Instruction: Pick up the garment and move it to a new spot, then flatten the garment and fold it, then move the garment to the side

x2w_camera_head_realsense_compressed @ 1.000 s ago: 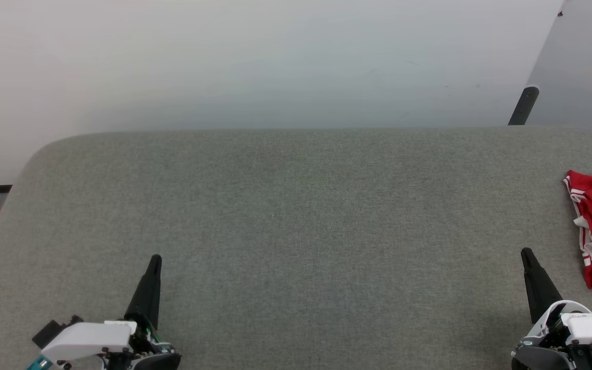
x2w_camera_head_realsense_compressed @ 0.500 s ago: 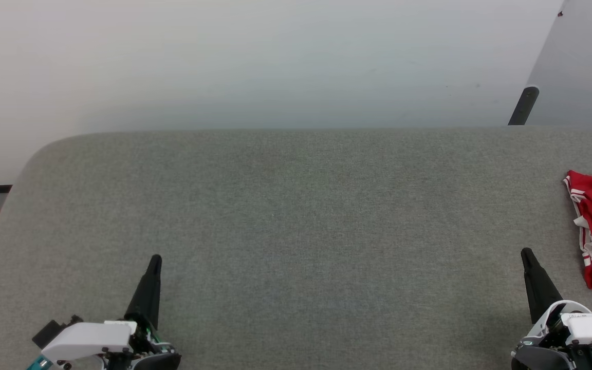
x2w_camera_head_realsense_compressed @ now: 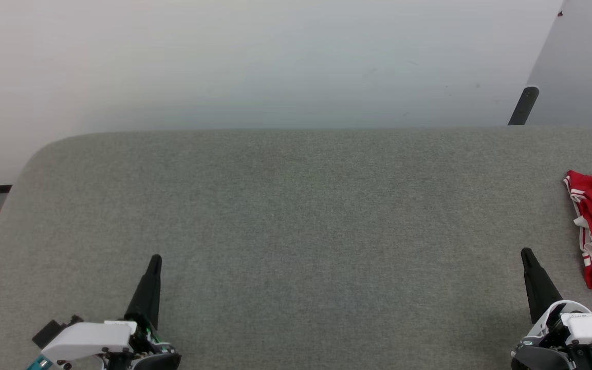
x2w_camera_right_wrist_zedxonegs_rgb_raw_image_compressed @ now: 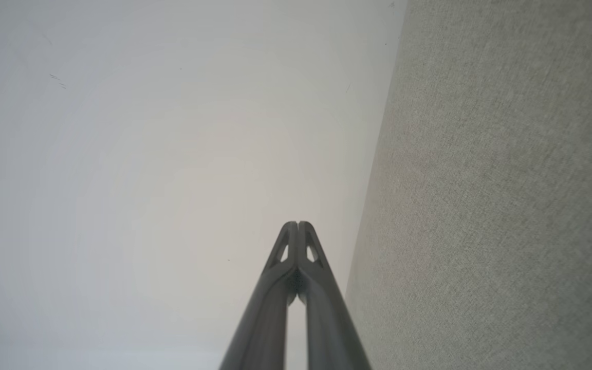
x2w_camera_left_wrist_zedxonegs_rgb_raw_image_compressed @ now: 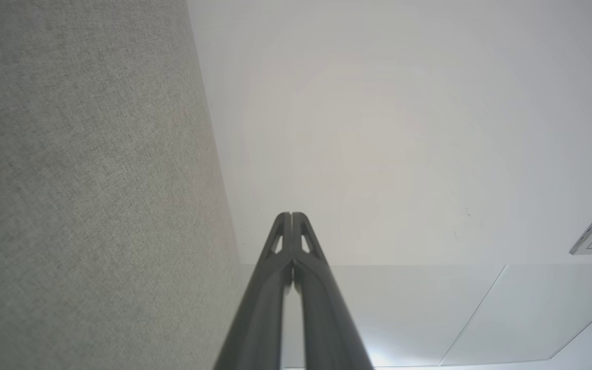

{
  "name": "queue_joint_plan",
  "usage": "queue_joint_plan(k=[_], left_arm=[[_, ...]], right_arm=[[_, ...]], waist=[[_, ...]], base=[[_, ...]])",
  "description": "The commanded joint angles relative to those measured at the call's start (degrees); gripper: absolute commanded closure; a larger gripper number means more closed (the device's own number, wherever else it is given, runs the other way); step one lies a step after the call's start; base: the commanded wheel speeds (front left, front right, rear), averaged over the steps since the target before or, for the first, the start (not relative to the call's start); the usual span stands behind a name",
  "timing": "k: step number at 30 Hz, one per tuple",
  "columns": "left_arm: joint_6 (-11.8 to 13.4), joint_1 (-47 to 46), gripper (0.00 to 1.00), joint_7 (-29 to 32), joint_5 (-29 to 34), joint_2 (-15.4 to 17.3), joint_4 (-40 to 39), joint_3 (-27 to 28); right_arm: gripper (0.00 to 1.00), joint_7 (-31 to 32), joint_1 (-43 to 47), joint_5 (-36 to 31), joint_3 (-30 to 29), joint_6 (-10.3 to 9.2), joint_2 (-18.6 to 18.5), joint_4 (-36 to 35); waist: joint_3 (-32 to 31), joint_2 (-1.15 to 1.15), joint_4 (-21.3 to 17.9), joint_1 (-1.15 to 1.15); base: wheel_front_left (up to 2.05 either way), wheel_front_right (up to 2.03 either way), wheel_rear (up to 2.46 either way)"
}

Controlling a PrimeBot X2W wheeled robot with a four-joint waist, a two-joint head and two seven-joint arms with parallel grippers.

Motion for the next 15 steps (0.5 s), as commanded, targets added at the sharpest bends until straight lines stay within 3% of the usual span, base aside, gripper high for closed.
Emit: queue_joint_plan(k=[1,15], left_arm=[[-0.3,-0.5,1.0,0.1,-0.2,0.0,-0.1,0.1],[-0.3,-0.5,1.0,0.1,-0.2,0.0,-0.1,0.1]], right_arm=[[1.0,0.1,-0.2,0.2,0.0,-0.02,0.2,-0.1],[1.0,0.1,-0.2,0.2,0.0,-0.02,0.2,-0.1]], waist=[[0.0,0.0,0.0,0.0],[0.0,0.0,0.0,0.0]], base=[[0.0,0.0,0.0],[0.0,0.0,0.0]])
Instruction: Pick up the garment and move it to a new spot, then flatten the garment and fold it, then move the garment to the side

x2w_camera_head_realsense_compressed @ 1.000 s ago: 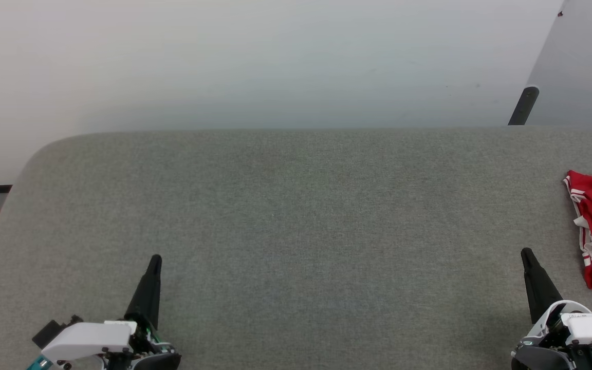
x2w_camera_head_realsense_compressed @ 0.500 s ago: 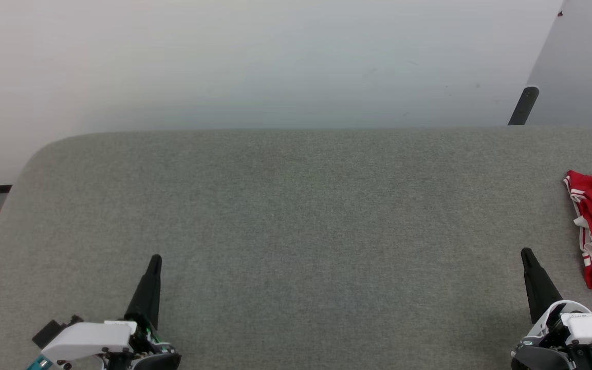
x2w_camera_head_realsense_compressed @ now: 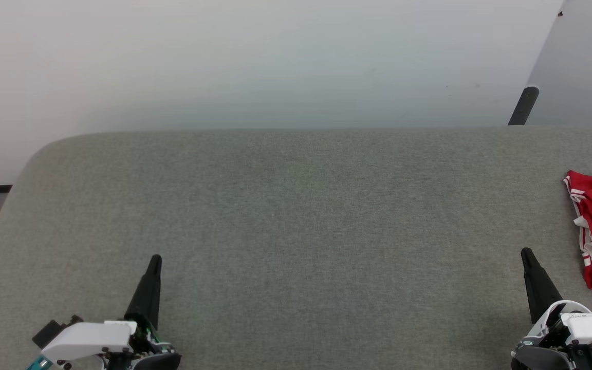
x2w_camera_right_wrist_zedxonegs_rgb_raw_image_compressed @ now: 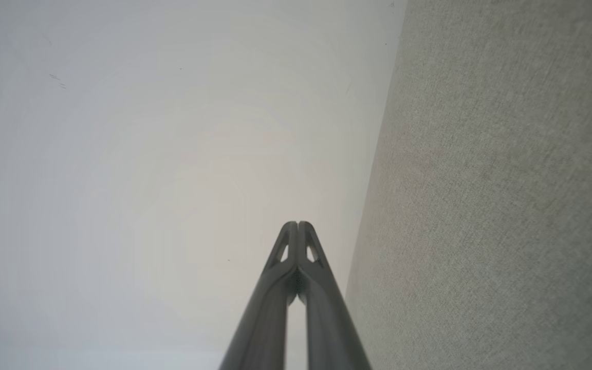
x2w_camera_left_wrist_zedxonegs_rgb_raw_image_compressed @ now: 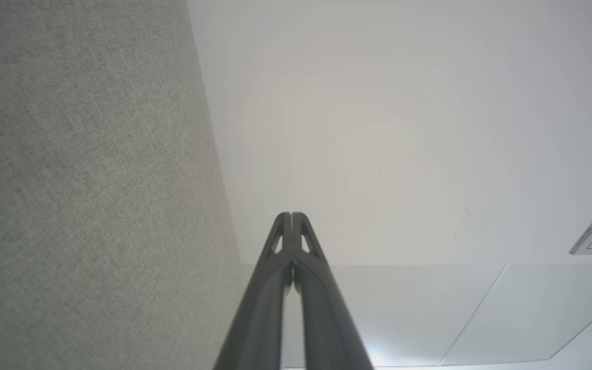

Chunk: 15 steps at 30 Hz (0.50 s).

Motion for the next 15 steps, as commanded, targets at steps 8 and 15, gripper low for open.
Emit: queue_joint_plan(k=[8,15], left_arm=[[-0.3,-0.5,1.0,0.1,-0.2,0.0,0.0,0.1],[-0.3,-0.5,1.0,0.1,-0.2,0.0,-0.1,0.1]], right_arm=[[1.0,0.1,-0.2,0.2,0.0,-0.02,0.2,-0.1],[1.0,0.1,-0.2,0.2,0.0,-0.02,0.2,-0.1]], waist=[[0.0,0.0,0.0,0.0],[0.0,0.0,0.0,0.0]], base=[[0.0,0.0,0.0],[0.0,0.0,0.0]])
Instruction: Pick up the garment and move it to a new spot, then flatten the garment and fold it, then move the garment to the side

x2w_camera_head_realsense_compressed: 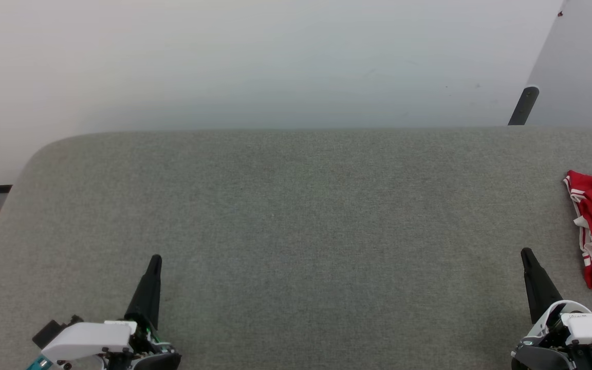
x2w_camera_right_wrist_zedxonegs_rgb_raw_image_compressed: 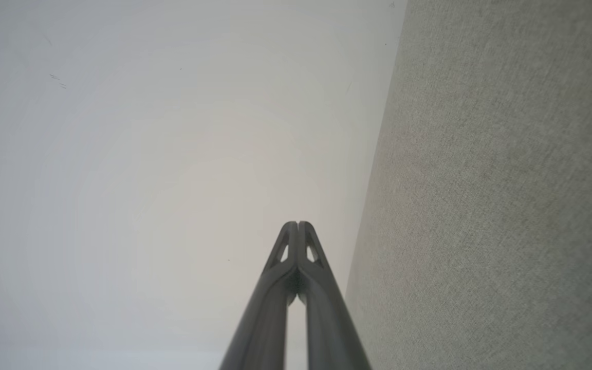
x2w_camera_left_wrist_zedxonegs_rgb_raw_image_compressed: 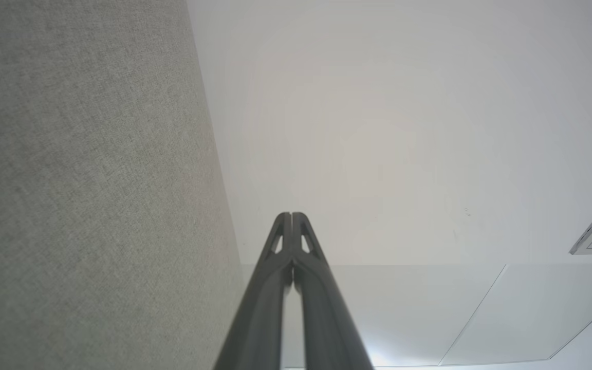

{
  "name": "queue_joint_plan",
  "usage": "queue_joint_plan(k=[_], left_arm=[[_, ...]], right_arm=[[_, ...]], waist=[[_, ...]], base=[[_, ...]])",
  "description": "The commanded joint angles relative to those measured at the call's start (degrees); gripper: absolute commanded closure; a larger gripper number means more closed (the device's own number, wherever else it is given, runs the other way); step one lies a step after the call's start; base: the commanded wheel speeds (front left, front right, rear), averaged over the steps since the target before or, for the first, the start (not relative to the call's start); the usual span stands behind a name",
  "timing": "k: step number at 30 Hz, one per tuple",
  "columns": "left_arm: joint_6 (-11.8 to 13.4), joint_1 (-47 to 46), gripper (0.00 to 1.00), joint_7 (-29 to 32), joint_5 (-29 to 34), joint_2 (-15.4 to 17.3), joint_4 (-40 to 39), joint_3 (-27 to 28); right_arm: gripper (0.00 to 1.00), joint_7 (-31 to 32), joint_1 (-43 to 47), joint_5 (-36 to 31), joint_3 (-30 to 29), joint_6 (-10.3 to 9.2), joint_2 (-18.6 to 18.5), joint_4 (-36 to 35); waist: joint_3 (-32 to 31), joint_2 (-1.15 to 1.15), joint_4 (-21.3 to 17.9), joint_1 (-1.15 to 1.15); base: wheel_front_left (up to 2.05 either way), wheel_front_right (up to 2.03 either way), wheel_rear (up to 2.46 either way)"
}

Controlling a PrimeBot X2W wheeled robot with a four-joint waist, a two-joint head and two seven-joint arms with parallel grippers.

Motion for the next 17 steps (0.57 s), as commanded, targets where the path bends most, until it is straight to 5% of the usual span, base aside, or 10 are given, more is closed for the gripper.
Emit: queue_joint_plan(k=[1,17], left_arm=[[-0.3,-0.5,1.0,0.1,-0.2,0.0,0.0,0.1],[-0.3,-0.5,1.0,0.1,-0.2,0.0,0.0,0.1]], right_arm=[[1.0,0.1,-0.2,0.2,0.0,-0.02,0.2,-0.1],[1.0,0.1,-0.2,0.2,0.0,-0.02,0.2,-0.1]], waist=[[0.0,0.0,0.0,0.0],[0.0,0.0,0.0,0.0]], base=[[0.0,0.0,0.0],[0.0,0.0,0.0]])
